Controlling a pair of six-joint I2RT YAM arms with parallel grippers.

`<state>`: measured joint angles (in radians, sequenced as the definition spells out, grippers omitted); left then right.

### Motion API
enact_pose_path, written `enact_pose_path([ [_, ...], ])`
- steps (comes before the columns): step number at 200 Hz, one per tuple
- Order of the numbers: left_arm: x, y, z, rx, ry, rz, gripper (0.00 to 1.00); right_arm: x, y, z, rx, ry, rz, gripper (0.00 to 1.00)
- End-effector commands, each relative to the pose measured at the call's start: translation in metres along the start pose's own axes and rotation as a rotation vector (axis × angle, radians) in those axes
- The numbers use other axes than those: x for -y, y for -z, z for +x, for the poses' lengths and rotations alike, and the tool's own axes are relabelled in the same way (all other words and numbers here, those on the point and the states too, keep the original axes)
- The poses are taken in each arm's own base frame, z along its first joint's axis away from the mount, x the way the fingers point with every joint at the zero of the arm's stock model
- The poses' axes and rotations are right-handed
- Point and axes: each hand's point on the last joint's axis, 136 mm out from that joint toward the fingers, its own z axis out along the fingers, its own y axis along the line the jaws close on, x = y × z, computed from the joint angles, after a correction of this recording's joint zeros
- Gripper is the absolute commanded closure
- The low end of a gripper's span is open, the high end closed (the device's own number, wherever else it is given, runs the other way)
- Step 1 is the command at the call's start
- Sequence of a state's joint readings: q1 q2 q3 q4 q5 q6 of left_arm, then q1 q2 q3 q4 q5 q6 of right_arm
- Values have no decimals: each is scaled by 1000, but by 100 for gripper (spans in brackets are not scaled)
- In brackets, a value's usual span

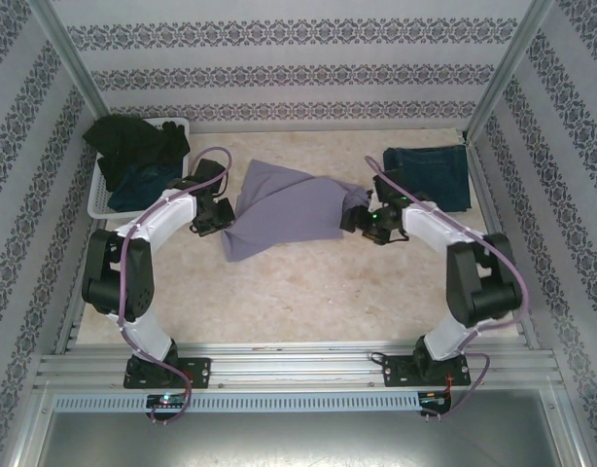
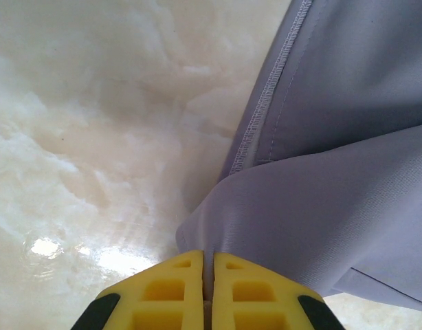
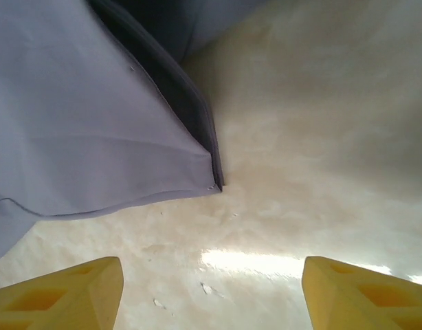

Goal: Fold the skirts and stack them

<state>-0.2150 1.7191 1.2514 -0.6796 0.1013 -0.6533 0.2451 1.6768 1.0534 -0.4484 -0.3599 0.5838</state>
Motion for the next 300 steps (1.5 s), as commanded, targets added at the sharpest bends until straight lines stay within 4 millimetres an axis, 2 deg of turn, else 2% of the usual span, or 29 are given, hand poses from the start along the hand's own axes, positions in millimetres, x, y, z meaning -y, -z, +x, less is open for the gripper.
enact_pose_path([
  [1,4,9,-2,31,-1,39,100,-23,-10,-15,48,-108,-36,36],
  [42,5,8,-1,31,0,51,100,-15,-36,-23,63,-115,68,46],
  [70,4,8,-1,34,-1,48,100,-15,-48,-21,33,-120,79,47],
  [92,4,8,0,32,1,55,100,-7,-52,-16,25,-103,125,48],
  [129,8,7,0,33,7,76,100,-14,-60,-4,-26,-61,130,50],
  [155,9,7,-1,34,9,83,100,-12,-60,3,-27,-25,177,54],
  [198,12,7,-1,32,8,96,100,-3,-66,-6,-25,45,269,61],
  [223,9,7,1,35,13,89,100,-4,-74,2,-59,94,300,66],
  [252,7,6,3,35,20,90,100,7,-84,13,-92,118,340,77],
  [274,7,8,4,37,16,90,100,-3,-85,15,-97,167,333,88],
  [286,6,10,3,44,12,85,100,-14,-78,11,-78,179,306,93],
  [300,2,15,1,59,-1,61,100,-27,-59,-1,-16,182,256,100],
])
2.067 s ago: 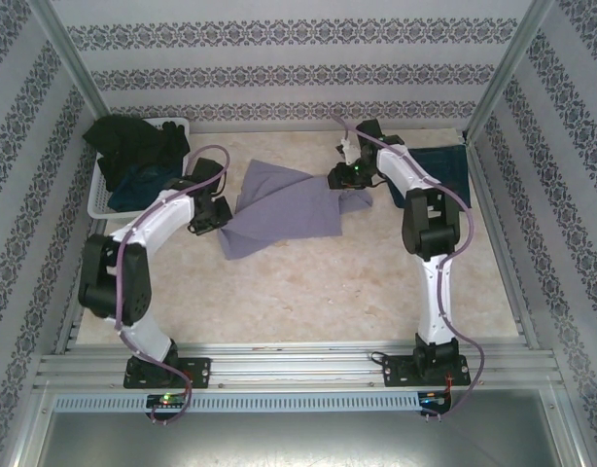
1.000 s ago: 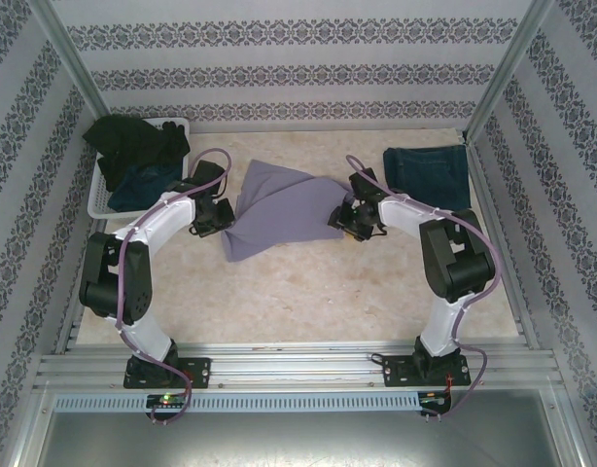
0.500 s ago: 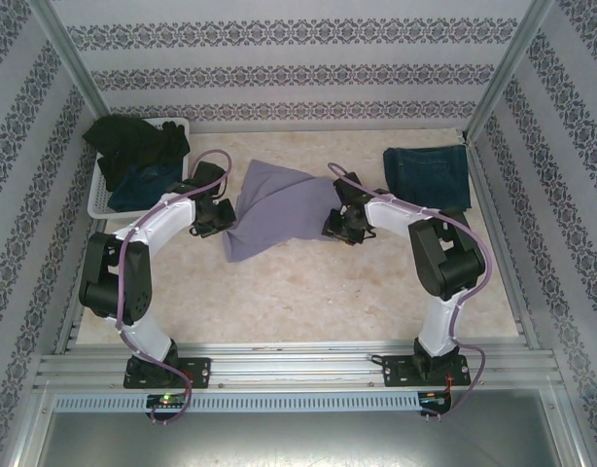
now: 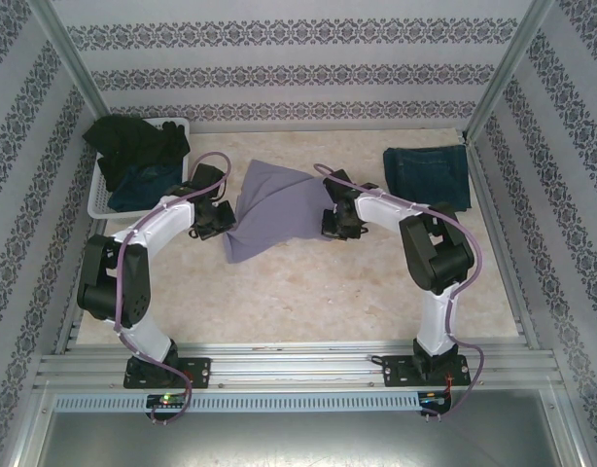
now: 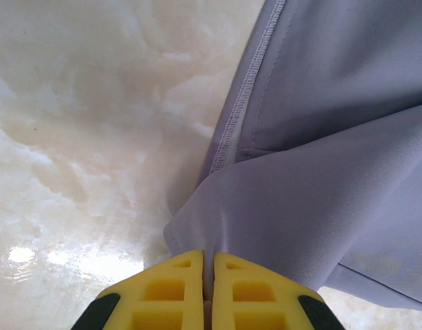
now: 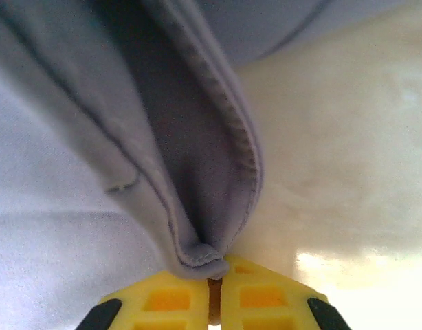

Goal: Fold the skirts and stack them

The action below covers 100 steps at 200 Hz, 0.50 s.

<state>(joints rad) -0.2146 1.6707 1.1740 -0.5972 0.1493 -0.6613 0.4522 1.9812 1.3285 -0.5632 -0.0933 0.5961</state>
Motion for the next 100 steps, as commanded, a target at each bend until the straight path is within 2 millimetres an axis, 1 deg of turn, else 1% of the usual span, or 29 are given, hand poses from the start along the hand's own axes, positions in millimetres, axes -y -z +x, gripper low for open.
enact_pose_path([
  [1,-3,15,-7,50,-9,-12,100,-3,13,-3,39,31,-10,100],
  [14,-7,26,-13,80,-29,-47,100,-2,40,-16,113,10,-42,100],
  [20,-8,34,-17,102,-42,-62,100,0,57,-22,154,2,-58,100],
  [28,-11,47,-23,138,-53,-84,100,3,81,-30,219,-7,-77,100],
  [37,-13,66,-31,183,-65,-108,100,7,113,-38,304,-10,-103,100],
  [55,-12,116,-48,298,-88,-130,100,13,185,-49,468,-15,-184,100],
  [68,-6,155,-60,388,-101,-112,100,16,238,-54,588,-9,-239,100],
  [89,14,219,-79,535,-127,-25,100,12,317,-61,773,29,-324,100],
  [100,28,249,-90,605,-146,28,100,6,350,-65,847,59,-356,100],
])
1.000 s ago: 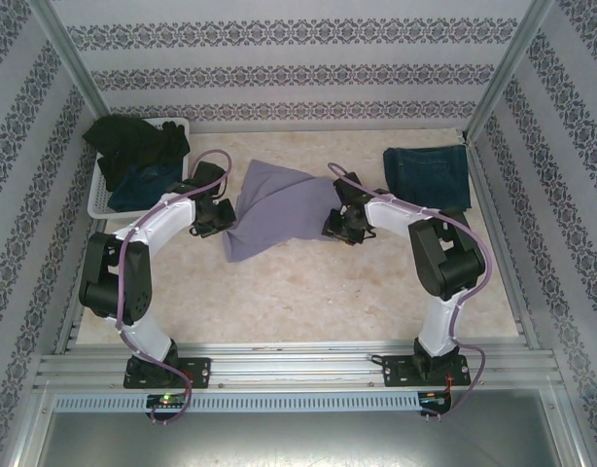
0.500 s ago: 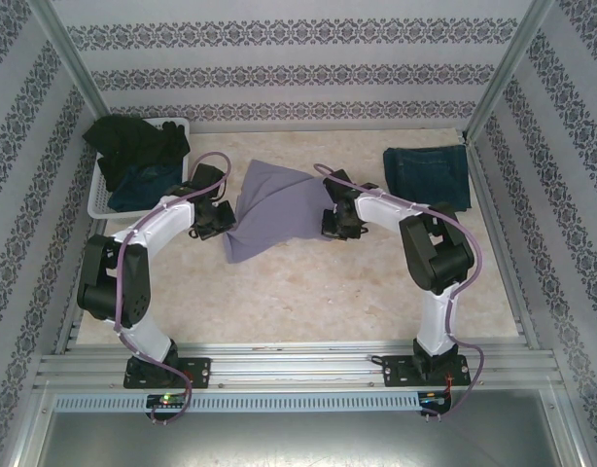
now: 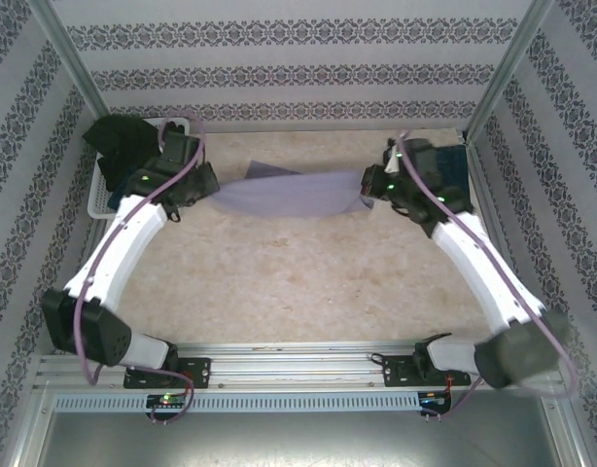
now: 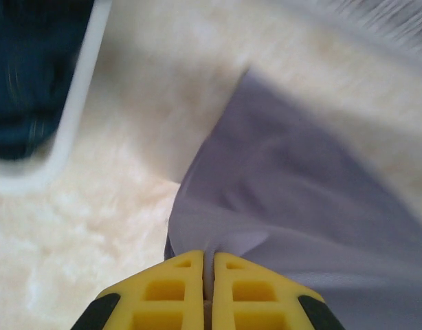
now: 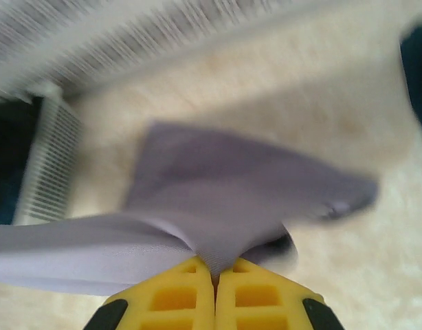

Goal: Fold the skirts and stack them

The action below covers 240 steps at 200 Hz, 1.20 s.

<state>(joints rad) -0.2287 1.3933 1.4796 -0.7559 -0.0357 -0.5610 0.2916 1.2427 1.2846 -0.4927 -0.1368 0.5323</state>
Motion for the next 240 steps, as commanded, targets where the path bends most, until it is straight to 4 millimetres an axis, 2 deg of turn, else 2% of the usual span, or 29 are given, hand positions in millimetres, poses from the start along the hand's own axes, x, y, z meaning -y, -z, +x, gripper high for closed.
enact_pose_path([
  [1,-10,53,-44,157,-65,-63,100,-11,36,-49,158,70,-15,100],
  [19,13,74,-76,245,-86,13,100,-33,50,-80,237,113,-75,100],
  [34,29,77,-100,295,-110,45,100,-43,46,-103,300,132,-117,100],
  [55,46,65,-135,374,-140,46,100,-48,26,-132,347,133,-143,100],
  [82,68,44,-187,503,-173,35,100,-53,-24,-166,348,113,-176,100],
  [101,82,42,-225,613,-206,17,100,-62,-53,-185,341,90,-224,100],
  [121,92,52,-257,692,-233,20,100,-77,-57,-203,348,98,-272,100],
  [138,102,67,-268,733,-264,42,100,-83,-52,-208,353,119,-289,100],
  [164,102,77,-255,685,-296,70,100,-80,-44,-195,336,142,-281,100],
  [193,83,55,-208,528,-321,56,100,-59,-55,-147,255,132,-288,100],
  [210,61,37,-169,465,-306,33,100,-35,-73,-98,156,99,-278,100],
  [222,36,21,-131,413,-277,0,100,-17,-83,-58,76,67,-273,100],
  [240,-10,0,-60,305,-189,-55,100,12,-91,10,-75,22,-242,100],
])
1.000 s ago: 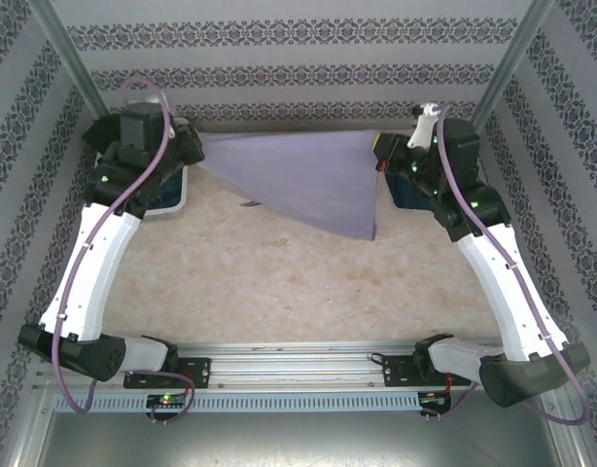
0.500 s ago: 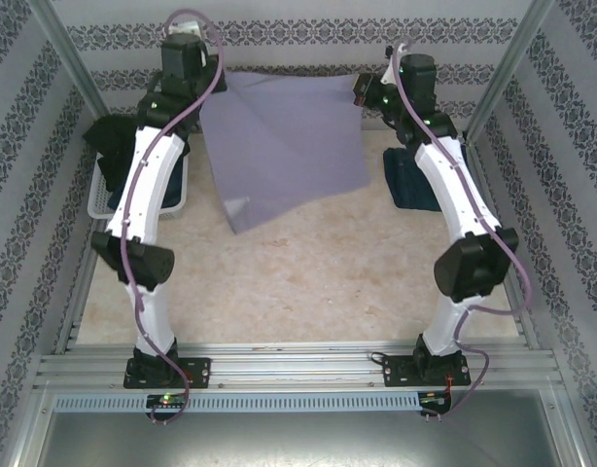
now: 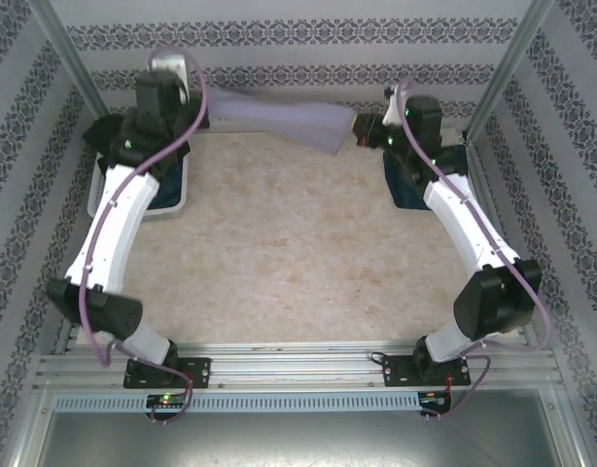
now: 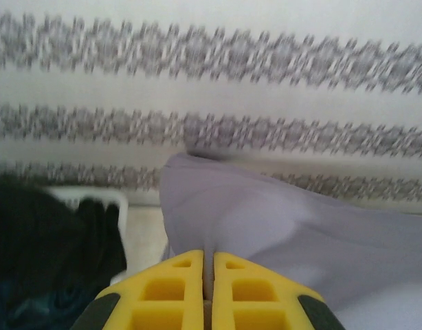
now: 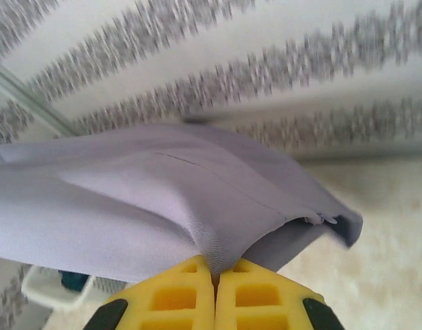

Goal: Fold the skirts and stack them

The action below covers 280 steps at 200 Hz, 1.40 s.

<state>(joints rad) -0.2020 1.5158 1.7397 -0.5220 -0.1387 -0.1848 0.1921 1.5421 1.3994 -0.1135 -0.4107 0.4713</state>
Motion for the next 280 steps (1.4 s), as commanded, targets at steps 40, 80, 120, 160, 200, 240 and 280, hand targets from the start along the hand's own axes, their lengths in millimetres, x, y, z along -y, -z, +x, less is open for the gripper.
enact_pose_path([
  [40,-55,57,275,-396,334,-116,100,73,53,226,-416,-293,137,100],
  [80,-56,99,372,-607,552,-124,100,87,98,309,-552,-413,241,100],
  [120,-59,99,332,-584,466,-152,100,81,98,294,-491,-391,230,100],
  [160,-58,83,310,-590,463,-204,100,71,74,263,-474,-337,183,100],
  [200,-52,67,311,-614,470,-204,100,86,57,256,-478,-354,250,100],
  [240,-57,81,358,-679,560,-231,100,96,71,307,-585,-411,281,100],
  [280,-39,83,417,-796,711,-162,100,92,78,338,-663,-445,273,100],
])
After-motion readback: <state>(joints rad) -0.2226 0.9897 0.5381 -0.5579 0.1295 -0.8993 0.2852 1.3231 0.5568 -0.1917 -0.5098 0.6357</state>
